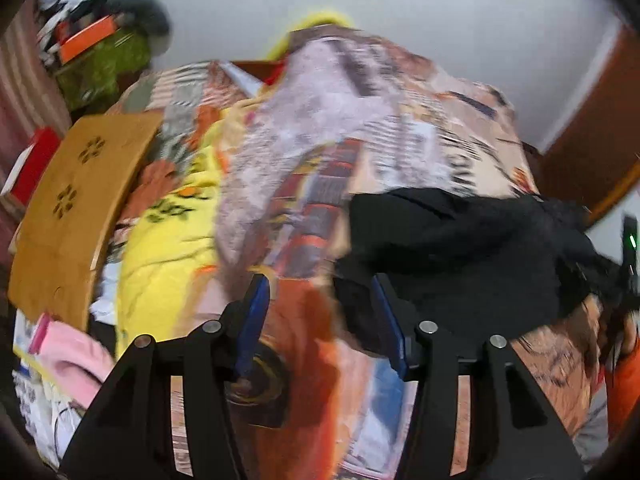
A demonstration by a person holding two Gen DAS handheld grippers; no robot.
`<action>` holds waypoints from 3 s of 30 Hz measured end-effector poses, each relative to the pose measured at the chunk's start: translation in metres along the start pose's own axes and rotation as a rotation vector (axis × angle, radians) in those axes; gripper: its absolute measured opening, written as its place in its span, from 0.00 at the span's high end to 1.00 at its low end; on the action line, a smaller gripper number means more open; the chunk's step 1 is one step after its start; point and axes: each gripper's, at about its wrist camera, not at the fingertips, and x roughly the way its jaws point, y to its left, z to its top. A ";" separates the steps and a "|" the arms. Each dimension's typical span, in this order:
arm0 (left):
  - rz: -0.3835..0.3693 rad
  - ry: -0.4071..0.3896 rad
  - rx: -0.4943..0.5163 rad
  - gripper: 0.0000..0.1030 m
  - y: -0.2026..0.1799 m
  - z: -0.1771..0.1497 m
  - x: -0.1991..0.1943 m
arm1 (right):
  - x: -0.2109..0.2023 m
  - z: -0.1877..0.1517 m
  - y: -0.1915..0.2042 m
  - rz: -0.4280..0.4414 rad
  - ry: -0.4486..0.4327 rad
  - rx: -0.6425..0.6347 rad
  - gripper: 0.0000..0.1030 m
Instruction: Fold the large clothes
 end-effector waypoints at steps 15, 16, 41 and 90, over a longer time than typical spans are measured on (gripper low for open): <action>-0.125 -0.032 0.215 0.46 -0.163 -0.014 0.076 | -0.048 -0.009 0.005 0.039 -0.136 -0.058 0.47; -0.126 -0.034 0.205 0.46 -0.169 -0.010 0.084 | -0.045 -0.010 0.007 0.032 -0.133 -0.072 0.47; -0.073 -0.047 0.081 0.31 -0.190 0.013 0.139 | 0.004 -0.004 -0.007 0.026 -0.037 -0.017 0.43; -0.190 -0.074 -0.645 0.66 -0.049 -0.041 0.159 | 0.006 -0.009 0.024 -0.008 0.002 -0.055 0.27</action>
